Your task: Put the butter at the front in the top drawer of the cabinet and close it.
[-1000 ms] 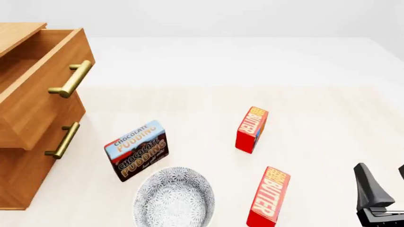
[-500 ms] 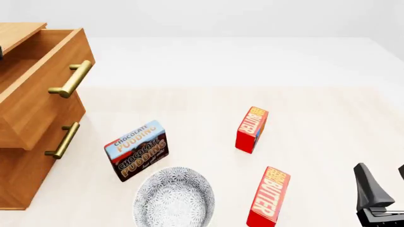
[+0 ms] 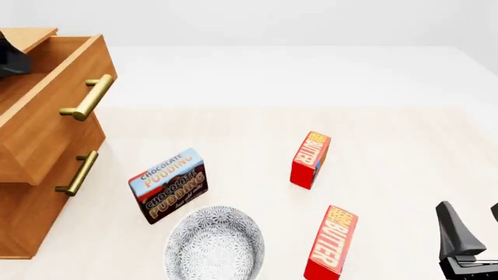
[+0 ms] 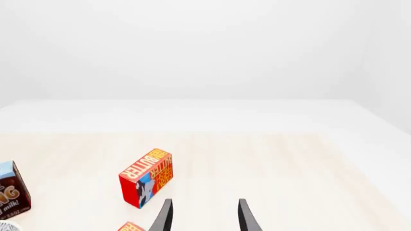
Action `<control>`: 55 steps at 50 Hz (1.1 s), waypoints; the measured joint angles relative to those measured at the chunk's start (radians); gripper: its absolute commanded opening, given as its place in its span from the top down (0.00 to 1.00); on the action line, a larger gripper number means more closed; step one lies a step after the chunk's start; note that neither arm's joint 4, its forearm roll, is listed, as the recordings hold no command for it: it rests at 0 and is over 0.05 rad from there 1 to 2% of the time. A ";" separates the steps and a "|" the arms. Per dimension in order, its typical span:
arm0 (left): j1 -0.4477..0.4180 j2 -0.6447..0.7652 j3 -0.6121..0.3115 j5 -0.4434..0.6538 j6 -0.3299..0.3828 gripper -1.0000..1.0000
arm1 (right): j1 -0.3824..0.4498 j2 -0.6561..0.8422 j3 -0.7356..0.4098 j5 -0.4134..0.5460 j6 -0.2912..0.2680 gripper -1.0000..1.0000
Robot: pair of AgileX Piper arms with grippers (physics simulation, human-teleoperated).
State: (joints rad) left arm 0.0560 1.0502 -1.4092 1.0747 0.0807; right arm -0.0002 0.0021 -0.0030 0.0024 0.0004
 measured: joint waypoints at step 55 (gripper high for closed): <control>-0.016 0.112 0.132 -0.093 -0.092 0.00 | 0.000 0.000 0.001 -0.001 0.000 0.00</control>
State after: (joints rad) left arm 0.0398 1.1617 -1.2773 0.9818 -0.0109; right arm -0.0004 0.0017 -0.0018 0.0018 0.0008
